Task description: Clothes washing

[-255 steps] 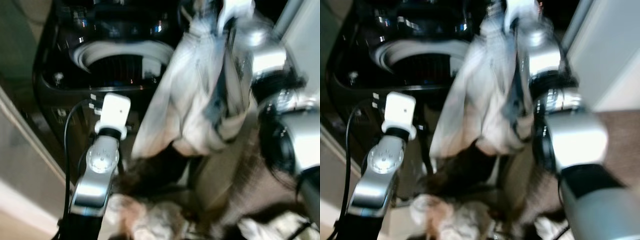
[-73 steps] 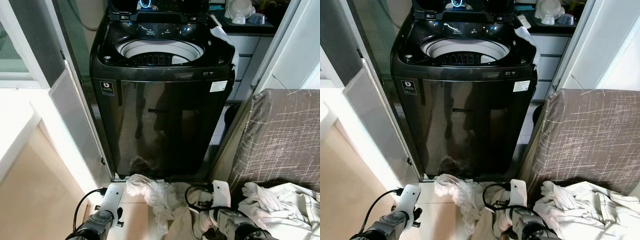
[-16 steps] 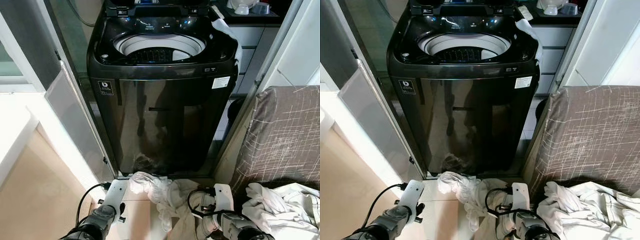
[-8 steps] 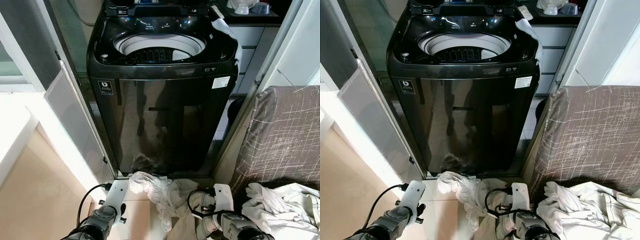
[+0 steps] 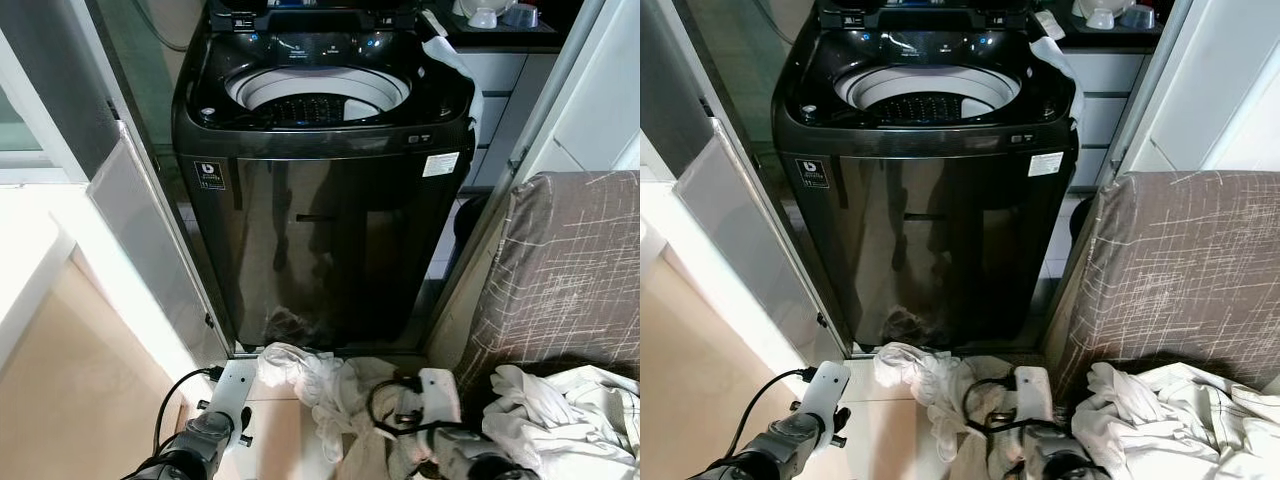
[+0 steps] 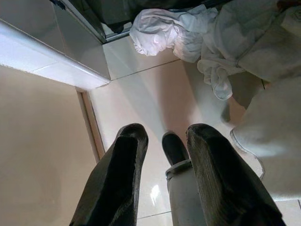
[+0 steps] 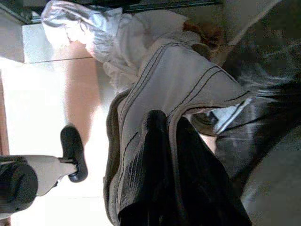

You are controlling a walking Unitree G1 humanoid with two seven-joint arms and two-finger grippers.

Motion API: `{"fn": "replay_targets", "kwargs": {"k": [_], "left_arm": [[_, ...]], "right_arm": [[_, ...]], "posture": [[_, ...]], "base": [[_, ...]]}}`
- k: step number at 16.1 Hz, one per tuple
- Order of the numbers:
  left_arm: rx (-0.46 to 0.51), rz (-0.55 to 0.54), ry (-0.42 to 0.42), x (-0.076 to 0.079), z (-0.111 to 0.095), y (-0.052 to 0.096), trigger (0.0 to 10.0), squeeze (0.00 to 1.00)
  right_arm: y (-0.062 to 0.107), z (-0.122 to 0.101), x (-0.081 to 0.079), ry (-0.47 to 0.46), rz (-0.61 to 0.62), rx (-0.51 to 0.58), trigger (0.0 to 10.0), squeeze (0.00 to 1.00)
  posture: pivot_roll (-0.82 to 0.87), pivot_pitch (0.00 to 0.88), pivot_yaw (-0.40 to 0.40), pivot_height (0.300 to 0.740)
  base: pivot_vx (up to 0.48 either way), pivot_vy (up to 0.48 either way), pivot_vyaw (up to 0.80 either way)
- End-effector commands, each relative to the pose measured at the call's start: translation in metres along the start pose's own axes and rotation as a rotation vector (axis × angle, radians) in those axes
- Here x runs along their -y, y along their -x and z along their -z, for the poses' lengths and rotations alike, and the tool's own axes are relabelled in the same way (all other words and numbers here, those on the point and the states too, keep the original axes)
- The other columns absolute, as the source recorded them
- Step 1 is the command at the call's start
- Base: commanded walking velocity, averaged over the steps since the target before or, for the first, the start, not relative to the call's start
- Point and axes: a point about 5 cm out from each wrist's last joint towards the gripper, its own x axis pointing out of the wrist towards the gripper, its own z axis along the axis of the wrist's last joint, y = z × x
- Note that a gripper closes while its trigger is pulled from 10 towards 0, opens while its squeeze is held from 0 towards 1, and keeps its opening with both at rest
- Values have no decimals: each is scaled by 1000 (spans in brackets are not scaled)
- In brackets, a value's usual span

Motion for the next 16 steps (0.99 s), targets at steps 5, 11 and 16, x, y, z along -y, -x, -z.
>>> {"fn": "replay_targets", "kwargs": {"k": [5, 11, 16], "left_arm": [[-17, -5, 1, -3, 11, 1, 10000, 0], [521, 0, 159, -51, -105, 22, 10000, 0], [972, 2, 42, -48, -194, 96, 10000, 0]], "right_arm": [[0, -9, -6, -5, -4, 22, 10000, 0], [26, -144, 21, 85, -9, 503, 10000, 0], [99, -225, 2, 82, -16, 940, 10000, 0]], "posture": [[-35, 0, -4, 740], [-42, 0, -3, 740], [-35, 0, -15, 740]], "base": [[0, 0, 0], [0, 0, 0], [0, 0, 0]]}}
